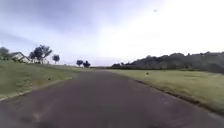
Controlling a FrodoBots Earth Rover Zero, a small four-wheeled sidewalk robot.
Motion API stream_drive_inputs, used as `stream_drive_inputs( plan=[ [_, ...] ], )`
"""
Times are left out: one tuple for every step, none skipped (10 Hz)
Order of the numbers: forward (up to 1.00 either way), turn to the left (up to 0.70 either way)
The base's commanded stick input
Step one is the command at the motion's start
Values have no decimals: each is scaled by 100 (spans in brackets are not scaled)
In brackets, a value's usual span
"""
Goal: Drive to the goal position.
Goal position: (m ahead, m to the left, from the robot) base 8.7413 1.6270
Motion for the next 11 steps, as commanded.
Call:
stream_drive_inputs(
  plan=[
    [100, 27],
    [100, 27],
    [100, 27],
    [100, 27],
    [100, 23],
    [100, 4],
    [100, 0],
    [100, 0],
    [100, 0],
    [100, 0],
    [100, 0]
  ],
)
